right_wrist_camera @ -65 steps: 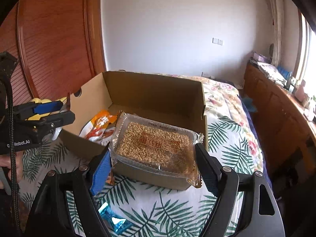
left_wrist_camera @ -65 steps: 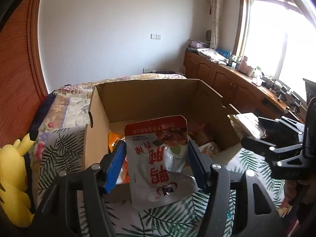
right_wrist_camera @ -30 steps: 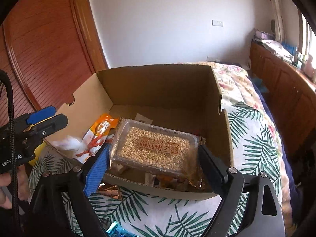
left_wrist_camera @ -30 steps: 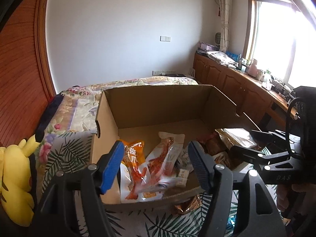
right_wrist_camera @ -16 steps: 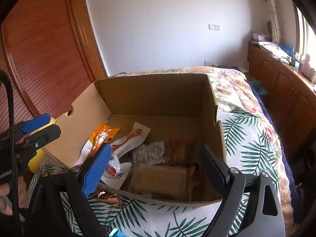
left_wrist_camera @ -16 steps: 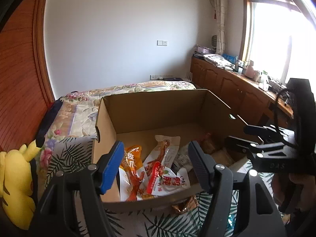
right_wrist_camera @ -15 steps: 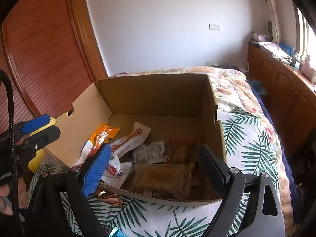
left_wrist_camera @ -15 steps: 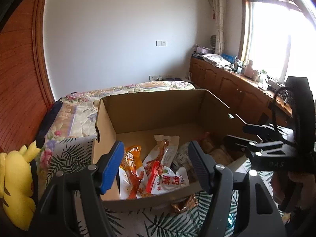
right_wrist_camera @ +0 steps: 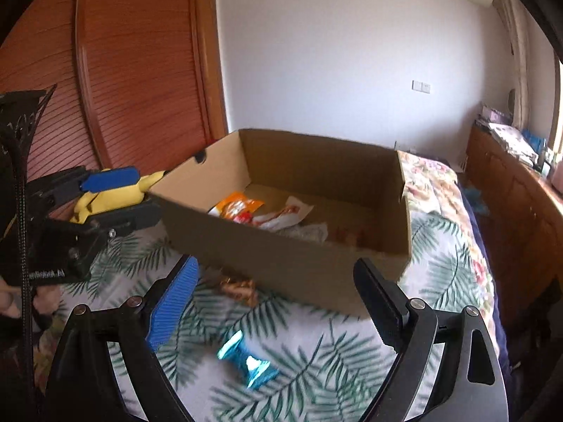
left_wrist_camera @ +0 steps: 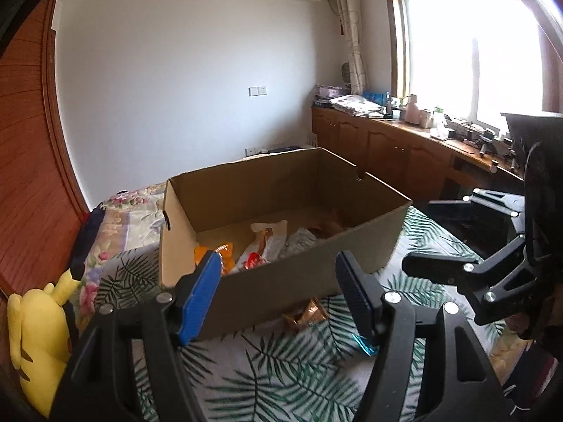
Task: Organize snacks
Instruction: 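Lower the right gripper to the blue foil snack and close on it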
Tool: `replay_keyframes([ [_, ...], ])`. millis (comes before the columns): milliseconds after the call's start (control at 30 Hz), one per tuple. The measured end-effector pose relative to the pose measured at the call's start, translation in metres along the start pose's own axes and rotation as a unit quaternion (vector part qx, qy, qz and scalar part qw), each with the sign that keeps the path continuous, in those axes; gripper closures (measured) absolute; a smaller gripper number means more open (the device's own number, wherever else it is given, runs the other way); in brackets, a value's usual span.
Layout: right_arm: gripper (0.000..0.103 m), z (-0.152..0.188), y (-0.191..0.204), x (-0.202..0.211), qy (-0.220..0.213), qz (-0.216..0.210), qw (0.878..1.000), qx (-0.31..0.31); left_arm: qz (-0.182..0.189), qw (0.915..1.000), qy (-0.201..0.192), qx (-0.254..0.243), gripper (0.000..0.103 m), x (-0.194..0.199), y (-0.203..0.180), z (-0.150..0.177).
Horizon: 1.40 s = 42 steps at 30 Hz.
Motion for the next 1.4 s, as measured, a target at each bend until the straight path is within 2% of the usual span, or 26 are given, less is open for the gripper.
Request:
replay_keyframes([
  [200,0.012,0.038,0.008,-0.001,0.02,-0.011,1.0,0.003,0.011,0.9999,0.008,0.007,0.036,0.01,-0.008,0.023],
  [633,0.034,0.102,0.011,-0.055,0.109,-0.01,0.993,0.034,0.013,0.999,0.043,0.006,0.036,-0.003,-0.024,0.079],
  [833,0.039,0.112,0.005,-0.071,0.135,-0.007,0.99,0.038,0.015,0.9982,0.055,0.016,0.036,-0.01,-0.023,0.093],
  [1100,0.045,0.11,0.005,-0.083,0.146,-0.01,0.989,0.033,0.018,0.9976,0.061,0.029,0.036,-0.014,-0.02,0.102],
  [1233,0.058,0.111,0.011,-0.084,0.149,-0.018,0.988,0.038,0.02,0.9972,0.063,0.036,0.036,-0.018,-0.019,0.105],
  [1267,0.069,0.111,0.012,-0.084,0.148,-0.019,0.988,0.04,0.02,0.9971,0.064,0.038,0.036,-0.02,-0.019,0.105],
  [1300,0.074,0.111,0.014,-0.084,0.148,-0.021,0.988,0.043,0.02,0.997,0.064,0.039,0.036,-0.021,-0.02,0.105],
  [1400,0.08,0.112,0.016,-0.08,0.144,-0.028,0.988,0.047,0.021,0.9969,0.064,0.041,0.036,-0.024,-0.021,0.105],
])
Point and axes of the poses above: each gripper's, at about its wrist camera, not at the fingertips, and x roughly against the way its jaws point, y to its left, z to its underside, the point moved 8 cm from there along -x, roughly the way its jaws point, and after that the axes turned 4 degrees about -x, right-handed, at the moved point
